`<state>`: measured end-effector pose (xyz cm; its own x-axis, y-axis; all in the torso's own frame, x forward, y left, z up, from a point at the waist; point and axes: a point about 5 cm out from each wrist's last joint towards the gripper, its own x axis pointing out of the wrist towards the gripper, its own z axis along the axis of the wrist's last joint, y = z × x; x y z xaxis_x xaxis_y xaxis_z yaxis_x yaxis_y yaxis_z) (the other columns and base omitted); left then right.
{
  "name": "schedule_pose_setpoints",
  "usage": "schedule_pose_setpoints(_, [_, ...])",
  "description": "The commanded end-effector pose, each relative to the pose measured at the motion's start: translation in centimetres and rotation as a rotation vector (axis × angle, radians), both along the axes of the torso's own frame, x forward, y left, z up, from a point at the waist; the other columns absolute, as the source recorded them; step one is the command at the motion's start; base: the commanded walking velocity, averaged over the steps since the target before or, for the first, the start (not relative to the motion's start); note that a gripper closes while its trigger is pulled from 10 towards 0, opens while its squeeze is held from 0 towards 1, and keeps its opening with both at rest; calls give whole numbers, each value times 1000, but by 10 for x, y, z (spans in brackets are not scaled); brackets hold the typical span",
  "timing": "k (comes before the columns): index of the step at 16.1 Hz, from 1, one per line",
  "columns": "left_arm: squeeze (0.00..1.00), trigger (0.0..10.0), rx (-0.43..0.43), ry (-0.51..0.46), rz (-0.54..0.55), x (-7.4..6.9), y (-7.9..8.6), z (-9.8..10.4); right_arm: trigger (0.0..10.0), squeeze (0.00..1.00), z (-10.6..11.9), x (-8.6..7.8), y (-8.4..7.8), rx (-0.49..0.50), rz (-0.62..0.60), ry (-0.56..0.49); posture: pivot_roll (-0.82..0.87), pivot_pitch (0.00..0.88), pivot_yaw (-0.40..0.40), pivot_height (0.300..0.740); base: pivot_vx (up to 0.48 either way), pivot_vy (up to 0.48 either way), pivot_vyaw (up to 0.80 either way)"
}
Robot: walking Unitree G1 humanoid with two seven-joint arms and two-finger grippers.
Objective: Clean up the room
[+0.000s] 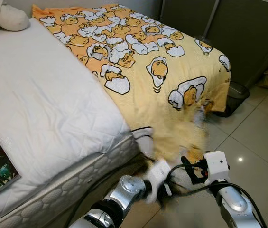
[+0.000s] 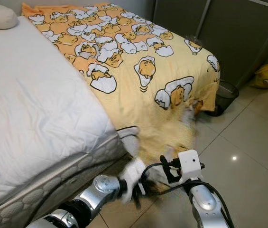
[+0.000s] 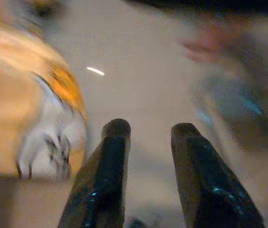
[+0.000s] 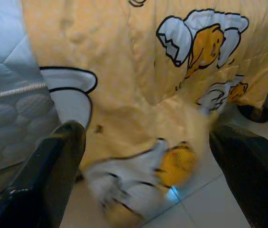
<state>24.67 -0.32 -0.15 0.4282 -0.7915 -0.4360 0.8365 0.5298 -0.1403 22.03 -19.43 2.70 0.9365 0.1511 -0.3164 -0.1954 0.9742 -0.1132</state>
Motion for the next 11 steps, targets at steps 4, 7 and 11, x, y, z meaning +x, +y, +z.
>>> schedule_pose_setpoints(4, [1000,10000,51,-190,564,56,73,22,10000,0,12,10,3,21,-76,-125,-61,0,5,720,0,0,0])
schedule_pose_setpoints(7, [1000,10000,48,-253,923,71,154,35,10000,0,14,19,1,40,-153,-168,-29,0,35,720,0,-283,244])
schedule_pose_setpoints(11, [0,10000,-22,-370,897,74,143,55,10000,0,13,28,-1,44,-178,-174,-6,0,42,720,0,-459,709])
